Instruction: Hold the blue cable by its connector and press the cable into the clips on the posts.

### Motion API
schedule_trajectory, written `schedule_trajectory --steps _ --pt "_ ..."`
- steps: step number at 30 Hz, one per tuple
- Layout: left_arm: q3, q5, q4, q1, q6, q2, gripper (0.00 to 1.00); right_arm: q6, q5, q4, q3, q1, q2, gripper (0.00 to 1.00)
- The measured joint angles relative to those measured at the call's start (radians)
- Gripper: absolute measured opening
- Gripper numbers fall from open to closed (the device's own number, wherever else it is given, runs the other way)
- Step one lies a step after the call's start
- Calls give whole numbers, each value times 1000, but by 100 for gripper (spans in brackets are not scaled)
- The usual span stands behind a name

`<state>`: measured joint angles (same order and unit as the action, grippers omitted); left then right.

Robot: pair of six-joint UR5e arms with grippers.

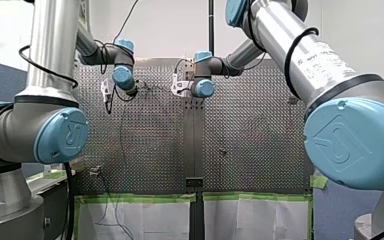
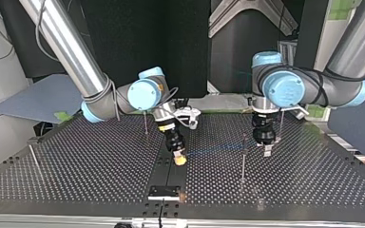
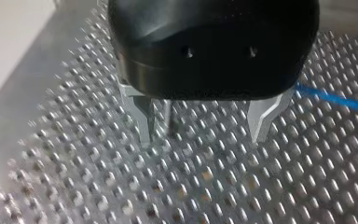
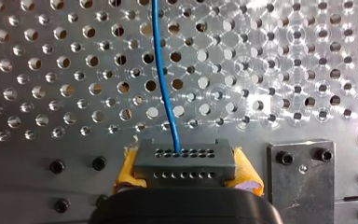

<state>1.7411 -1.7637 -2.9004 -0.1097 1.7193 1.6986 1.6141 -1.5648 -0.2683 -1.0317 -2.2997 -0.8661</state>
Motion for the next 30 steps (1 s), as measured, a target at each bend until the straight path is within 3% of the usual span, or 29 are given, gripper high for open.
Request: schedule_trajectory --steps 3,13,22,30 --pt "0 19 -26 -8 25 -25 98 0 0 4 0 -2 0 0" --pt "25 11 -121 -26 108 -78 98 -1 0 10 0 -5 0 0" --pt "45 -28 -185 -53 79 -93 98 0 0 10 0 -5 0 0" --pt "64 -36 -185 -81 67 -152 98 0 1 9 0 -4 0 0"
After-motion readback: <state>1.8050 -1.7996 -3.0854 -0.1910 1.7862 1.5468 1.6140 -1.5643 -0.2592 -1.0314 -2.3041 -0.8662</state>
